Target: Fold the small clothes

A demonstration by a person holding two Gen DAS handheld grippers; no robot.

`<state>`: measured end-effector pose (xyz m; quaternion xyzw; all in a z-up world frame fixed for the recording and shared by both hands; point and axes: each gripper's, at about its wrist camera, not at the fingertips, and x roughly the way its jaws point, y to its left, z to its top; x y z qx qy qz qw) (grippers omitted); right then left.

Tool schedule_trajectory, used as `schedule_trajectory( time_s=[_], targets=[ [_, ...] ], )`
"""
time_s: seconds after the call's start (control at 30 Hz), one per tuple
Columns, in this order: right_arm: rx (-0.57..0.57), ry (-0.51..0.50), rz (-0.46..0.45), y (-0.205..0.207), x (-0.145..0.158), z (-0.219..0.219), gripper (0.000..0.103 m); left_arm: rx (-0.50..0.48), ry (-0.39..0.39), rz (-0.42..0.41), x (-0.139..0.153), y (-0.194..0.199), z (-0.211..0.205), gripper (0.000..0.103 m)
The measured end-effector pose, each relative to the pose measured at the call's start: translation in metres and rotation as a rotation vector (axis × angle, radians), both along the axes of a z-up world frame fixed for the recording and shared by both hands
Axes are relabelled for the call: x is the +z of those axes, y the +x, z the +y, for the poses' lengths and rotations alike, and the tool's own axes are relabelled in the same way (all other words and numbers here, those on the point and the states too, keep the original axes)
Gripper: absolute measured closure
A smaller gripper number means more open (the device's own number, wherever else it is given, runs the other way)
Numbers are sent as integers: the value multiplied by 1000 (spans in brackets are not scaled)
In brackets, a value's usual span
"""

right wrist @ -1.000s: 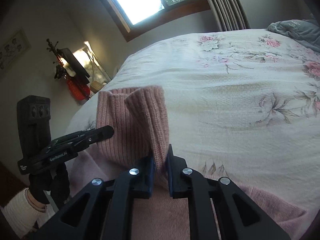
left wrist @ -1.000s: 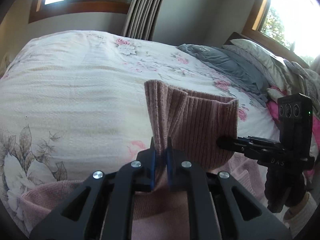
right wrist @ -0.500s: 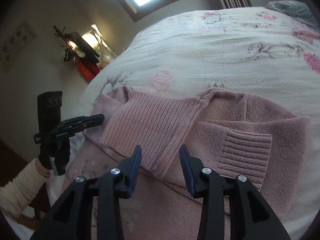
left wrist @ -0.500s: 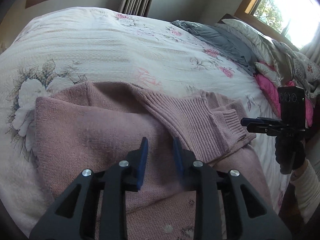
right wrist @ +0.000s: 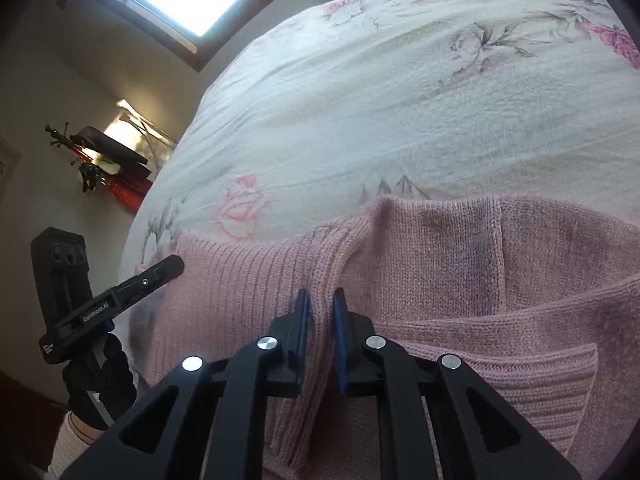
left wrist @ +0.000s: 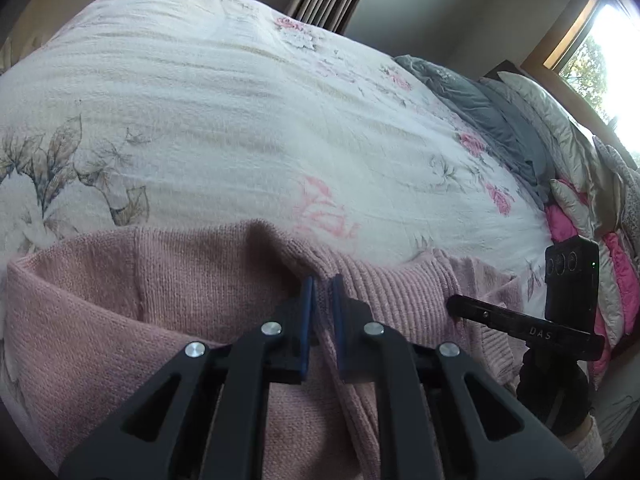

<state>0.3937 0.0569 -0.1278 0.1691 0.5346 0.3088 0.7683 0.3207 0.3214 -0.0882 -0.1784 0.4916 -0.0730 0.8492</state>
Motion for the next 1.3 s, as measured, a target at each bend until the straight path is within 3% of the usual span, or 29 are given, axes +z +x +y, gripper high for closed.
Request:
schedule_trajectory(
  time_s=[0.1,0.23,0.33,0.43,0.53,0.63,0.77,0.83,0.9,1.03,1.3],
  targets=[
    [21,-40,-17,-6,2,5,90,-18,53,7,-4,-5,-1,90],
    [20,-1,-82,-36,28,-7,78,-9,131,-52,20,-39,1,83],
    [50,15,-87,-64,39,-6,76,-33,135,-102,38,-70,-7,80],
    [65,-63,-86,-81,37,6,77,-52,158,-97,40,-86,-24,79],
    [48,-196,-67,-85,21,16,77,-44,226,-12,17,-82,-32,79],
    [46,-236,-46,-84,7,15,78,-48,255,-10,6,-81,-33,79],
    [45,-136,-89,-103,33,-1,76,-34,255,-24,29,-102,-31,79],
    [54,-91,-144,-131,55,-16,72,-37,211,-65,48,-130,-27,67],
    [72,-71,-178,-165,70,-31,64,-34,216,-83,60,-167,-22,55],
    [75,-166,-221,-240,73,-64,60,-22,266,-50,65,-248,-7,50],
    [-21,-301,-165,-367,45,-133,53,120,257,91,49,-389,28,44]
  ],
)
